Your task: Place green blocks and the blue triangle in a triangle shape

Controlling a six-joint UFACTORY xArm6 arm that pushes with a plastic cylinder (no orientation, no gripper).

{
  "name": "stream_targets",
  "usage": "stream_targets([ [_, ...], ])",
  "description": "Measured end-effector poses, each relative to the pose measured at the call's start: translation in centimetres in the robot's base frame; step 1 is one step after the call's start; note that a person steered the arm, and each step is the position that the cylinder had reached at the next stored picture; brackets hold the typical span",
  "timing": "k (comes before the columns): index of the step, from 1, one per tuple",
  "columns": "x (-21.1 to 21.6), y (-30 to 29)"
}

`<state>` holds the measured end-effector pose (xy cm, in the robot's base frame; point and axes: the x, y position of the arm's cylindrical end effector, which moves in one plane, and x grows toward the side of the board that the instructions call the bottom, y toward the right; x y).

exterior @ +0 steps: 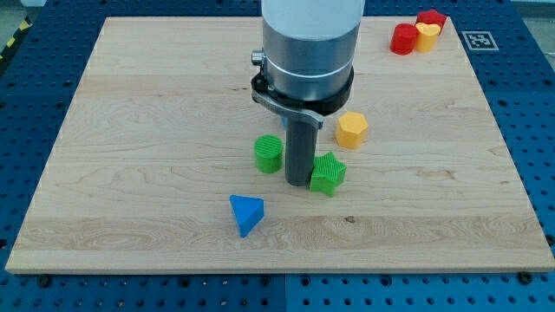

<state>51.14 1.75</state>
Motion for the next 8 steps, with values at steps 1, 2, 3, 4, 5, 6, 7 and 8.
stream_targets([
  [1,-1.8,-1.9],
  [2,-3.3,-4.2],
  [3,-4.8,-6.4],
  [4,-5.7,-8.5],
  [5,-5.8,-9.0],
  [6,-5.5,-8.8],
  [7,-3.9,-9.7],
  [8,-3.8,-13.6],
])
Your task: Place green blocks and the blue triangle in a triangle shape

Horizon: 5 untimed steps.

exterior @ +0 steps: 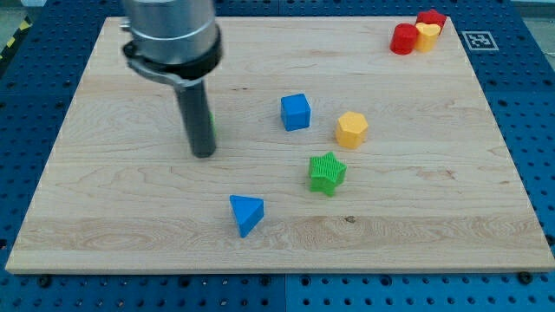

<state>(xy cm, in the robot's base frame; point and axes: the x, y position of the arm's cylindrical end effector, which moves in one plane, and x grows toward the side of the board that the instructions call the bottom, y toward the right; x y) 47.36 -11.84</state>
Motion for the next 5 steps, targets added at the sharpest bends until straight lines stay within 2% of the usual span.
stream_targets([
  [1,-0.9,-2.2],
  [2,-1.9,-1.9],
  [5,-0.2,-1.8],
])
